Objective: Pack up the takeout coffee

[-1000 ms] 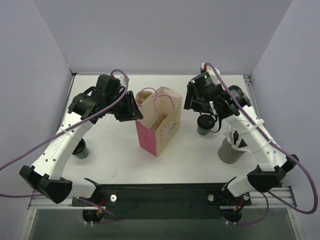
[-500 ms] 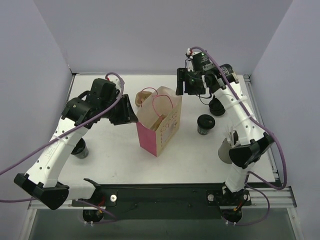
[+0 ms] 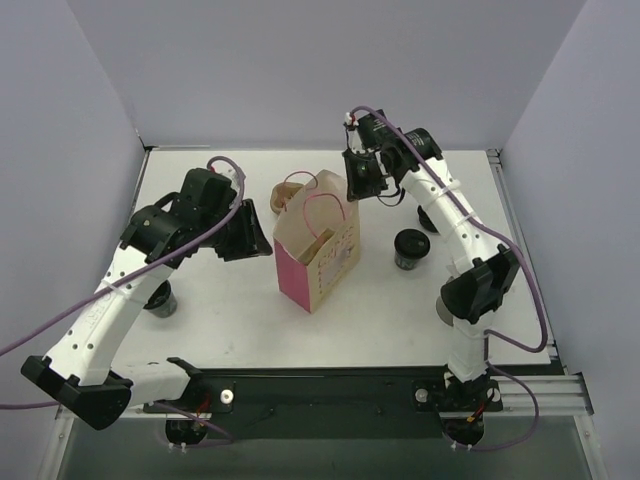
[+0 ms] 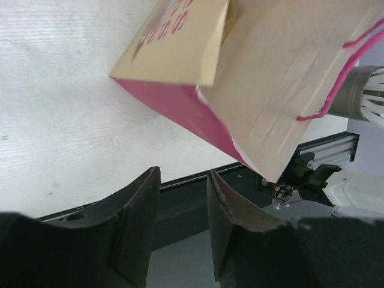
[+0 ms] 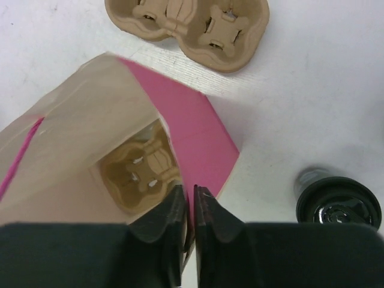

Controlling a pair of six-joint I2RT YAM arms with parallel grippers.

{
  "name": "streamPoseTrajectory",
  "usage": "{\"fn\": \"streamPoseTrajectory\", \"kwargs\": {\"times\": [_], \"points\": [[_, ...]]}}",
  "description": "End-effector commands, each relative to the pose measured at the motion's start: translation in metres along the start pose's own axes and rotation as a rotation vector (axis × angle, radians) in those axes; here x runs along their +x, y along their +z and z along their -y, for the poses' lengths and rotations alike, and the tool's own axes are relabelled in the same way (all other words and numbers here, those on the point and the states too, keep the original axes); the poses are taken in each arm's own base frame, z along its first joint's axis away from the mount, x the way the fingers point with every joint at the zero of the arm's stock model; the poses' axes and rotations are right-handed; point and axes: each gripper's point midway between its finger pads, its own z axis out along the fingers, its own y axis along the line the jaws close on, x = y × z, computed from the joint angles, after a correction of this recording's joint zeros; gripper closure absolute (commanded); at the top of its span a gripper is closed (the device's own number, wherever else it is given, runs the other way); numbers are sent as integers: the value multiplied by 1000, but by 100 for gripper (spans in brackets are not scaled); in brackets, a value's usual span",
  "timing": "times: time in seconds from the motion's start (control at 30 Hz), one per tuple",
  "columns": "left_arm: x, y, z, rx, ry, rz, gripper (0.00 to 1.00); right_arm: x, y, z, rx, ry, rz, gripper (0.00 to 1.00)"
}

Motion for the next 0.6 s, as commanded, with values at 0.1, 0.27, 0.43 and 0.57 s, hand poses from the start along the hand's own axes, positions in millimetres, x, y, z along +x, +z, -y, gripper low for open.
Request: {"fn": "streamPoseTrajectory", "kwargs": {"times": [0.1, 0.27, 0.43, 0.57], "points": [[-28, -23, 1, -36, 22, 120, 52, 29, -57, 16, 223, 364, 126, 100], [-36, -21, 4, 14, -27, 178, 51, 55, -61, -14, 228, 434, 185, 100], [-48, -5, -4, -47, -2, 208, 50, 68, -68, -25, 237, 531, 230, 100], [-62, -3, -12, -96, 6, 218, 50, 78, -73, -24, 263, 589, 275, 99]]}}
